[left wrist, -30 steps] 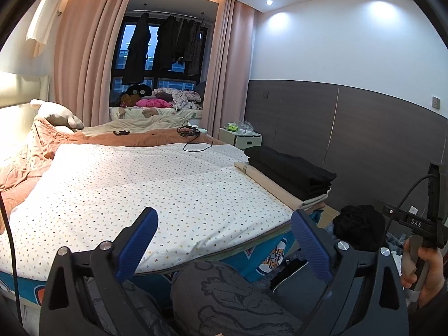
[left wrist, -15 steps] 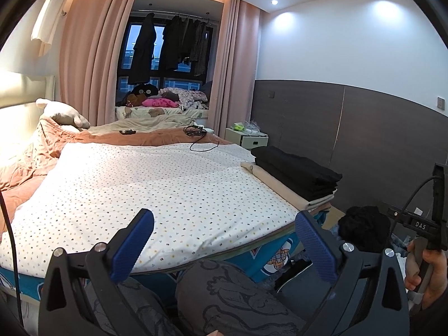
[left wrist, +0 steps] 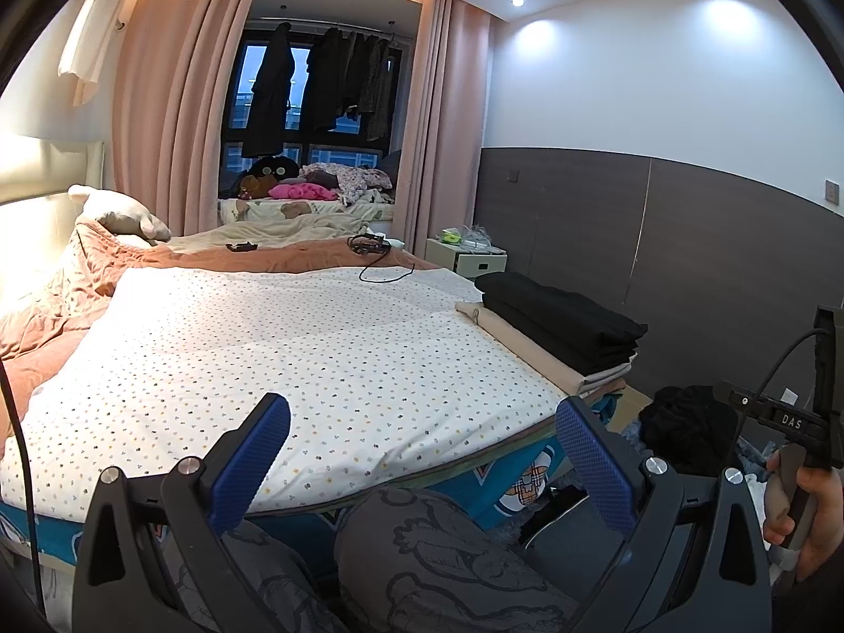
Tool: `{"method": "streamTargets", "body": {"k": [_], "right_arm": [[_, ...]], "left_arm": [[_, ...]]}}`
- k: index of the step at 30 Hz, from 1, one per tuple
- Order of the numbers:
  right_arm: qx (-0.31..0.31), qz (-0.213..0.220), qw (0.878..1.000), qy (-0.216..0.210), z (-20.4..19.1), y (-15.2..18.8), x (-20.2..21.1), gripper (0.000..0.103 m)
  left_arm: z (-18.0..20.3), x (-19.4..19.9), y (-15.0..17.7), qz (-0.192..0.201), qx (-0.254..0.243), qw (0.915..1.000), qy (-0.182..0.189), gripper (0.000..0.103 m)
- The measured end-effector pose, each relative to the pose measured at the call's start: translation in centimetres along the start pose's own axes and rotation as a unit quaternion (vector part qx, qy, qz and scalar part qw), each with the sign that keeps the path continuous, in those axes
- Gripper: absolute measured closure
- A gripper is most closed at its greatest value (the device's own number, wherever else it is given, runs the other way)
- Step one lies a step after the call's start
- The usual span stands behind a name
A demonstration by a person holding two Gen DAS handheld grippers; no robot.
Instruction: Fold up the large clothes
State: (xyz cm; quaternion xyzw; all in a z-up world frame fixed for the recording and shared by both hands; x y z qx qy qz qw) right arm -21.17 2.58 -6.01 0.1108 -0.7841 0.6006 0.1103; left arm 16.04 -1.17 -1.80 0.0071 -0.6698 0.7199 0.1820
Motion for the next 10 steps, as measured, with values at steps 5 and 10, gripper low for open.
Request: {"method": "streamTargets", "body": {"k": [5,10], "right_arm": [[-0.005,-0.003,1.0,-0.002,0.27,-0.05,0.07,0.014],[-0.004,-0.005,1.0,-0.002,0.38,-0.17,0.36,0.014]], "left_arm": [[0.03,0.06,0.19,-0.002,0.0,1.0,0.001,0.0],[-0.17,0.39,0.45,-0.002,0.005,1.0,-0.001,0.0]]}}
Point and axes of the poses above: each gripper's, at about its wrist camera, not at the fingertips, and x roughly against the way its jaws point, z to its right, y to its underside, the point moved 4 cm from there along -x, roughly the way its jaws point, and after that the axes turned 5 degrees about z, right-handed, at the moved point
